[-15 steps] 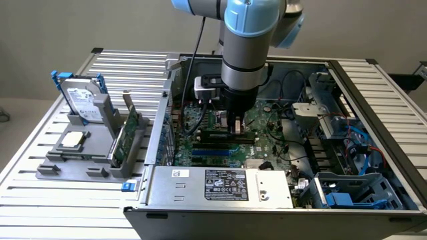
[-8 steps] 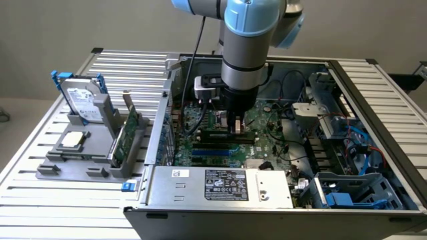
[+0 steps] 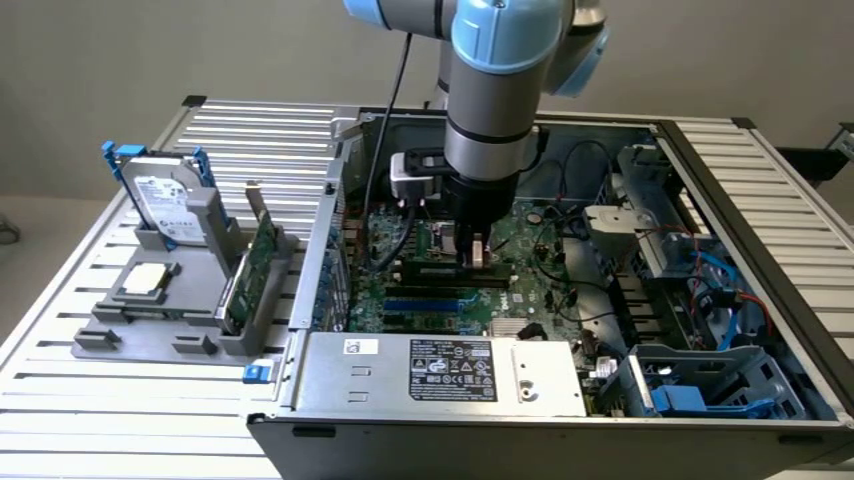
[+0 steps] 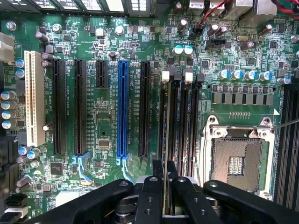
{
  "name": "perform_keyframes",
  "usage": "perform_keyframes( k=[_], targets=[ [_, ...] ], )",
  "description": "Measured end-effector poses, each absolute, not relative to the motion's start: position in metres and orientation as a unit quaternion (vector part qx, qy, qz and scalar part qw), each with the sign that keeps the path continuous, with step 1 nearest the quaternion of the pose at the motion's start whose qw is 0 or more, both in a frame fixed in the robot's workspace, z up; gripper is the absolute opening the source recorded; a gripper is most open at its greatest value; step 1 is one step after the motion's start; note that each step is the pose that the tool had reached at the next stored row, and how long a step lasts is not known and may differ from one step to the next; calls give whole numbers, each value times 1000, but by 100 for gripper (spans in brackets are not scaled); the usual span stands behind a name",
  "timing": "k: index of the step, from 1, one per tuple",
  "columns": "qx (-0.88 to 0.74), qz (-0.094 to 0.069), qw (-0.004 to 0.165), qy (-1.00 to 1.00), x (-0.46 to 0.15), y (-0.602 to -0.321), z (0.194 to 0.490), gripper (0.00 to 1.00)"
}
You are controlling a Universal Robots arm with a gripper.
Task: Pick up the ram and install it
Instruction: 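Insert the ram into the slot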
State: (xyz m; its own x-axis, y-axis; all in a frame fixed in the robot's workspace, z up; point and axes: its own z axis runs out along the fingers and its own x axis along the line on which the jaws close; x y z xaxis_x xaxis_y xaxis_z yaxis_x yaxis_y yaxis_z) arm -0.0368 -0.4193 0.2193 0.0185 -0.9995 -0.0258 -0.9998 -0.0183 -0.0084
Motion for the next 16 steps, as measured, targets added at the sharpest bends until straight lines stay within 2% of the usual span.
perform_keyframes(
  k=[16],
  targets=[
    [-714, 9, 9, 700, -36, -419, 218, 15]
  ],
)
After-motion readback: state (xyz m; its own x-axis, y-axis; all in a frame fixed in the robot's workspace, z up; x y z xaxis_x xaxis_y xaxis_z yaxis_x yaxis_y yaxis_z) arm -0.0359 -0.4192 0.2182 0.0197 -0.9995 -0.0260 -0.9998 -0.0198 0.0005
